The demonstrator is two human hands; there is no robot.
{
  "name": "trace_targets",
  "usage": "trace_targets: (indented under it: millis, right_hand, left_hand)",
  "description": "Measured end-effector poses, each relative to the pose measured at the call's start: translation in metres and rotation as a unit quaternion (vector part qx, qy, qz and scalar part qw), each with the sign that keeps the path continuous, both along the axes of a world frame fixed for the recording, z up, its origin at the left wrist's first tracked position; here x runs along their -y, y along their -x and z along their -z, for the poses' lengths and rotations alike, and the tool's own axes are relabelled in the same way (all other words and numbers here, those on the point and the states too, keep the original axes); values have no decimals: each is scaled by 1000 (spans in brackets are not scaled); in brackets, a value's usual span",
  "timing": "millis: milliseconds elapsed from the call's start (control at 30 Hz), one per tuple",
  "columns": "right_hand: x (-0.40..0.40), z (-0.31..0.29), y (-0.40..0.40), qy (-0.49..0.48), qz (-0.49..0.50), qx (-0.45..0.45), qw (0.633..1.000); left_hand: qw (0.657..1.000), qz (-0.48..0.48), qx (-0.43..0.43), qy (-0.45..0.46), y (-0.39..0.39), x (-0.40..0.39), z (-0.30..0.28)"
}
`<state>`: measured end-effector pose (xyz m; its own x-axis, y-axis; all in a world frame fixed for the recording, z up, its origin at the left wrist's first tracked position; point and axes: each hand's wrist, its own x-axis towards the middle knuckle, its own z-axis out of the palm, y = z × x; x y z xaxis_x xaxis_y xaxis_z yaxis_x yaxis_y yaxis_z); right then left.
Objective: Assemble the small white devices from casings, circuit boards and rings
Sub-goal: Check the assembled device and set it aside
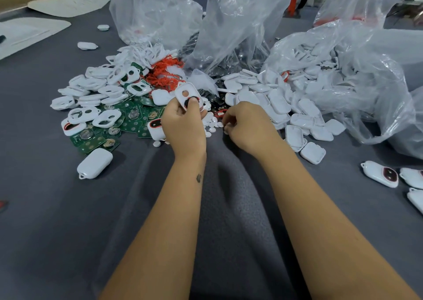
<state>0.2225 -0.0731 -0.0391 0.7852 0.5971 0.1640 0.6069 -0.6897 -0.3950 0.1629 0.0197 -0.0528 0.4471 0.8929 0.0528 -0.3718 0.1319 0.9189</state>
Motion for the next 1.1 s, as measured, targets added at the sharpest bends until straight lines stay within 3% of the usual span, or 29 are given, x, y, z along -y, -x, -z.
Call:
trace_targets:
  millis: [133, 233, 300, 367, 433, 767, 967, 1100]
  right_hand:
    - [7, 4, 4, 18, -2, 49, 999]
    - [12, 6, 4, -103, 36, 1, 994]
    - [16, 6, 2, -257, 90, -105, 956]
    - [21, 7, 2, -401, 119, -221, 881]
    - [26, 11, 4, -467, 109, -271, 835]
    - [37, 10, 8, -518, 65, -301, 798]
    - [40, 3, 7, -603, 32, -383, 699]
    - [41, -3, 9, -653, -1, -446, 613]
  left_hand:
    - [999, 33, -5, -18, 1, 7, -1]
    - [998, 61, -8, -31, 1, 13, -2]
    - [996, 80, -12, -44, 2, 17, -2]
    - [994, 97, -15, -51, 2, 19, -2]
    - [992, 114, -20, -54, 2, 21, -2]
    - [978, 201, -33, -53, 4, 26, -4]
    - [975, 218, -33, -42, 3, 27, -5]
    - [970, 238, -22, -35, 3, 29, -5]
